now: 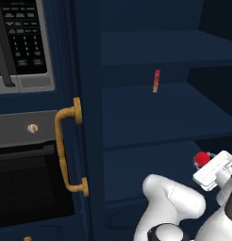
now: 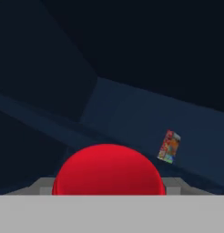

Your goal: Pick the jam and place it on the digital scale for weighing, and close the cabinet.

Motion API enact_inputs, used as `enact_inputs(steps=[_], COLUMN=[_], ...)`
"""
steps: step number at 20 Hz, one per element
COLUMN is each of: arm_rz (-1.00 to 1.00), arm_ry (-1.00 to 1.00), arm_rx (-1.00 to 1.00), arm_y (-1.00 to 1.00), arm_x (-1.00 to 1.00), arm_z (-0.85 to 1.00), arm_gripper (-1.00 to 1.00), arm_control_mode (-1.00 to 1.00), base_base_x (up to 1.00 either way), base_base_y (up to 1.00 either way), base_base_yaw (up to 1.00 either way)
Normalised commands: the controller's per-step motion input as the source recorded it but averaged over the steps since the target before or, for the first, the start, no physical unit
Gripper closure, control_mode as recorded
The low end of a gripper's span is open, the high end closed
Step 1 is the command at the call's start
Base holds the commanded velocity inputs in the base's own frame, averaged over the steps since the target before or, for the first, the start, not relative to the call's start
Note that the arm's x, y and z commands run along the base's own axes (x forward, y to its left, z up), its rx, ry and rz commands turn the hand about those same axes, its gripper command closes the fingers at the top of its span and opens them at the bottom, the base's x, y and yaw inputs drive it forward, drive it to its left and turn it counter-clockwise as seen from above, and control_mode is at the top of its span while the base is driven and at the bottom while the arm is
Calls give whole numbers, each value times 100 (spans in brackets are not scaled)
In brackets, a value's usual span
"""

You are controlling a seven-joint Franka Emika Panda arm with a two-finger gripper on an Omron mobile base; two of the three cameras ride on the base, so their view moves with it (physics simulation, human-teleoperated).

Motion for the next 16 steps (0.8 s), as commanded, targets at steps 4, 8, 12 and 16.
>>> enact_inputs(steps=[4,8,12,16], arm_rz=[0,0,10,28], arm_ry=[-25,-2,13,48], arm_rx=[0,1,1,0], arm_y=[0,0,4,2], arm_x=[-34,-28,-18,-15], arm_z=[100,100,100,100], arm_gripper=[100,100,100,100], arm_control_mode=[-100,-100,-100,-100], base_base_x=[0,0,0,0], base_base_y=[0,0,0,0], base_base_yaw=[0,0,0,0])
